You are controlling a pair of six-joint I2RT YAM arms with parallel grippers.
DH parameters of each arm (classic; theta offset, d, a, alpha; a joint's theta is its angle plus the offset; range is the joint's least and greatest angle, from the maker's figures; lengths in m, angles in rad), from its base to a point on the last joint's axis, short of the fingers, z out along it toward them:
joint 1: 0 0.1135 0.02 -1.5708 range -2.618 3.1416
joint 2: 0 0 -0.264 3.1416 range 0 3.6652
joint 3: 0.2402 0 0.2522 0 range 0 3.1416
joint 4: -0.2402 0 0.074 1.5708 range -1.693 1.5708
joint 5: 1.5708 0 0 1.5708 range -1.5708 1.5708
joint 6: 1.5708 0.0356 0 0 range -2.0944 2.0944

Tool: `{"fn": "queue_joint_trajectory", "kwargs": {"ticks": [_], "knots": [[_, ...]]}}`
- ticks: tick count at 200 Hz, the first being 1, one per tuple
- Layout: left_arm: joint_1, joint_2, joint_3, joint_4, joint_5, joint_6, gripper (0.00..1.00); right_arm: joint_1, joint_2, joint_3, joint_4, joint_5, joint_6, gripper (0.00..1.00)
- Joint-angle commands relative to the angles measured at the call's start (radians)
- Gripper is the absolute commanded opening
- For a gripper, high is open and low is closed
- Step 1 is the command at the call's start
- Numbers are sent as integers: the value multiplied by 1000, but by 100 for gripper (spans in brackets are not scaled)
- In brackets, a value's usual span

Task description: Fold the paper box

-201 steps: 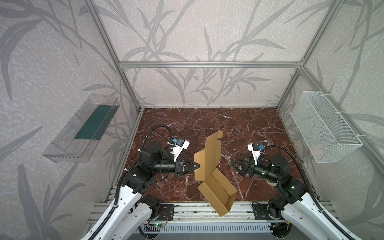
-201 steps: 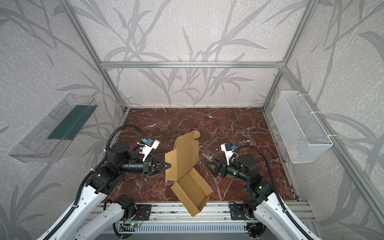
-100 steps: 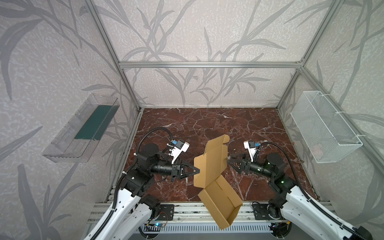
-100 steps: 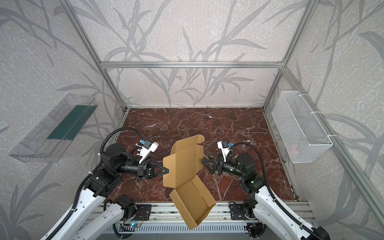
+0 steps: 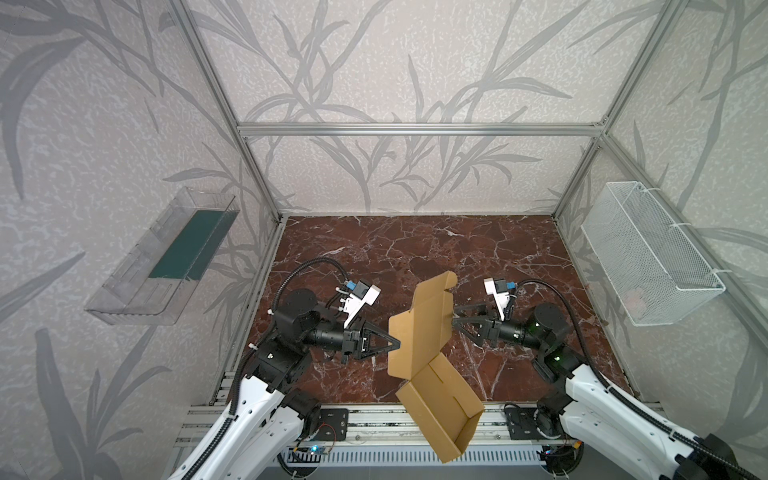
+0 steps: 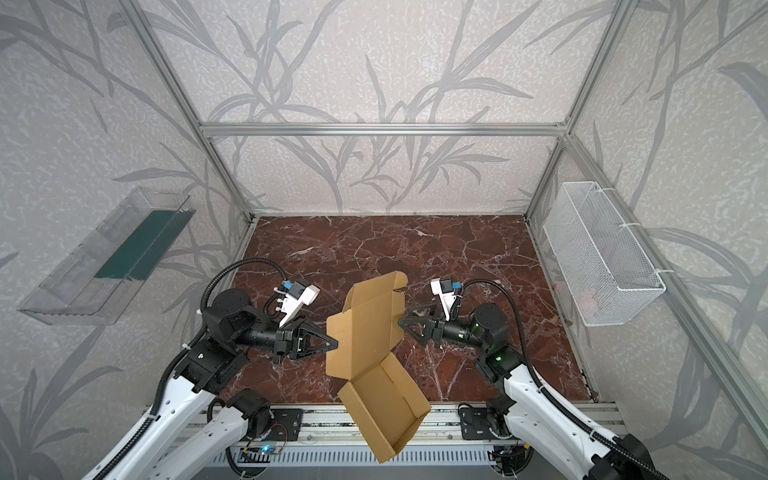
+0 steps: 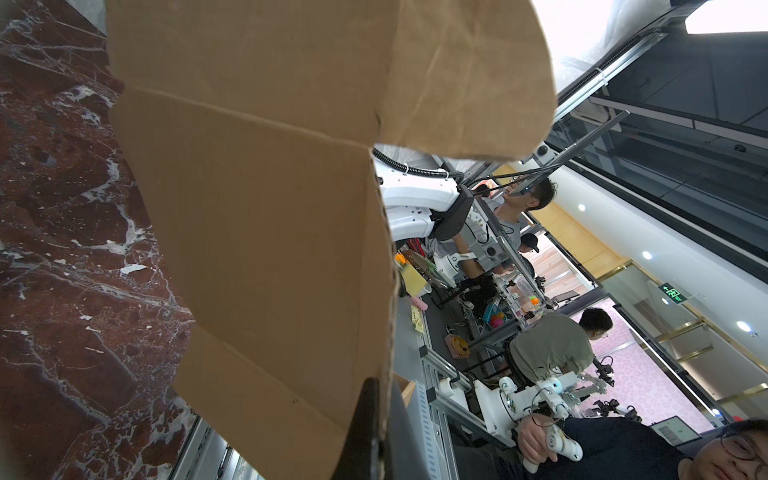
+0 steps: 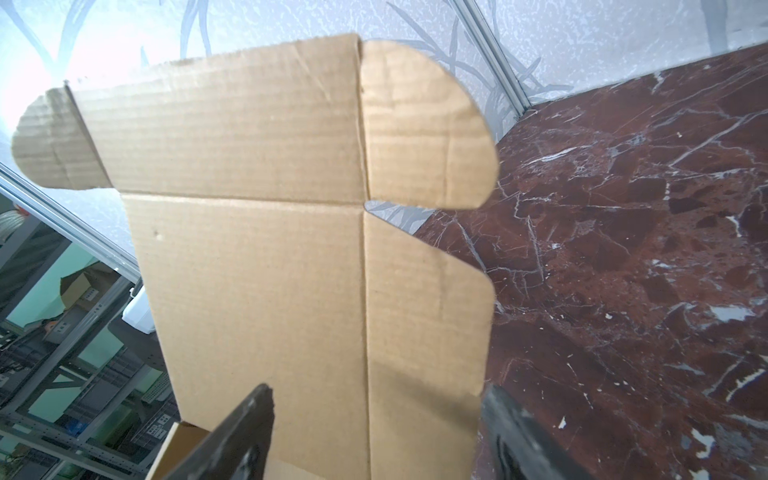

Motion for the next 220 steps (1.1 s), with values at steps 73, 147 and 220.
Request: {"fn": "queue_joint_trajectory", "kwargs": {"ticks": [73,147,220], "knots": [[3,-6,-33,126,28,-60,0,-2,91,-19,188,-35,30,80],[3,-5,-57,198,37,-110,0,-1,183,-30,323,-60,38,79],[4,-10,-37,57,10,-2,0,3,239,-58,571,-151,184,58]]}}
